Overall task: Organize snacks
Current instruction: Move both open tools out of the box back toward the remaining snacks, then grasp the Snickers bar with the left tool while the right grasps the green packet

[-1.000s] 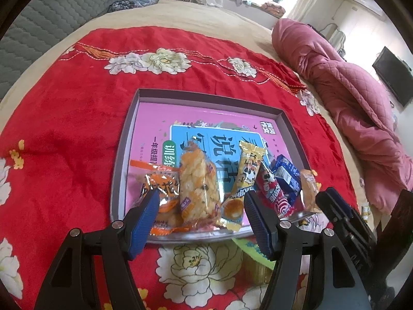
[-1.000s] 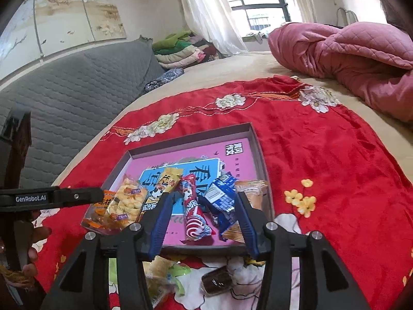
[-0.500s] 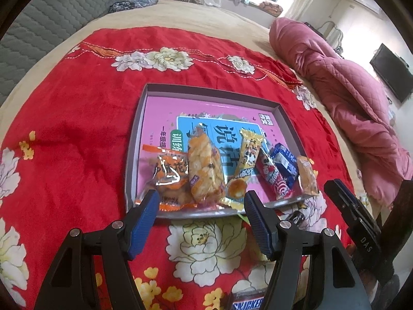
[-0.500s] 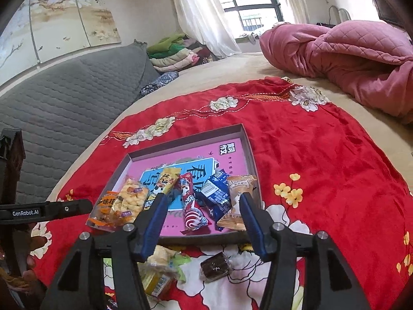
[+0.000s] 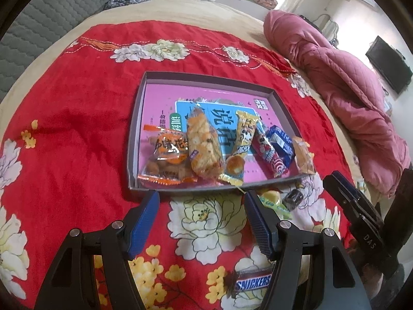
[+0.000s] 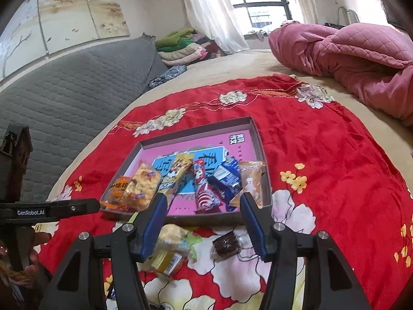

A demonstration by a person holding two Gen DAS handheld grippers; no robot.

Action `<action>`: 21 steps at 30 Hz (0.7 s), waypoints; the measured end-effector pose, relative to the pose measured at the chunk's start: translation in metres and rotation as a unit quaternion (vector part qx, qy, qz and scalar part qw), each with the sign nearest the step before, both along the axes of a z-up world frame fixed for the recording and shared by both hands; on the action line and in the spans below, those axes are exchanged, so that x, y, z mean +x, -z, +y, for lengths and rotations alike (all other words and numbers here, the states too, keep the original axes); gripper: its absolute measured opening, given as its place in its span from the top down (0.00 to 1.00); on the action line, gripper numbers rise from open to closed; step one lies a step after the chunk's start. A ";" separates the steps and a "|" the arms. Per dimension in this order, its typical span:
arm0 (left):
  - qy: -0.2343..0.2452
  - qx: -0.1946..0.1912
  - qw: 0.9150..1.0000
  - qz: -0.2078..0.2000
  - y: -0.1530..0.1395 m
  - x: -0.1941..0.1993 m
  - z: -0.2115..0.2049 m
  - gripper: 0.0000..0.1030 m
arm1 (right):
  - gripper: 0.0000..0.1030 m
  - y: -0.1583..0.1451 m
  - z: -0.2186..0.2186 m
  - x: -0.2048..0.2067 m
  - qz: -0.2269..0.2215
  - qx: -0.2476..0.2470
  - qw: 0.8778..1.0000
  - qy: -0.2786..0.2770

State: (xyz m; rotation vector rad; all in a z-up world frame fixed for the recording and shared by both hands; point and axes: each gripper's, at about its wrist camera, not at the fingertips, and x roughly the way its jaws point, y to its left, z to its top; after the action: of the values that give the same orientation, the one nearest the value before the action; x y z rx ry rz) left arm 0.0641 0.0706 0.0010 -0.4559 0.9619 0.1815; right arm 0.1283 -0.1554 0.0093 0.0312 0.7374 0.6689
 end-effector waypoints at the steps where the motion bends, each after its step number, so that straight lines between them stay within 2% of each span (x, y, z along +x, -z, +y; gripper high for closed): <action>1: 0.000 -0.002 1.000 0.001 0.000 -0.002 0.000 0.32 | 0.44 0.000 0.001 -0.002 -0.001 -0.002 1.000 -0.003; 7: 0.007 -0.006 1.000 0.010 0.006 -0.012 -0.001 0.32 | 0.43 -0.002 0.008 -0.016 -0.009 -0.018 0.999 -0.029; 11: 0.015 -0.023 0.999 0.017 0.013 -0.022 -0.004 0.32 | 0.43 -0.001 0.011 -0.021 -0.009 -0.024 0.999 -0.037; 21: 0.048 -0.054 0.997 0.041 0.027 -0.039 -0.026 0.32 | 0.43 -0.001 0.006 -0.023 -0.001 -0.027 0.999 -0.028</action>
State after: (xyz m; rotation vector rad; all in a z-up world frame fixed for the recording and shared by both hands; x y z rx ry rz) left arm 0.0250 0.0444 -0.0260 -0.5040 1.0759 0.0626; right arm 0.1053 -0.1490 0.0106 -0.0404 0.7556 0.7011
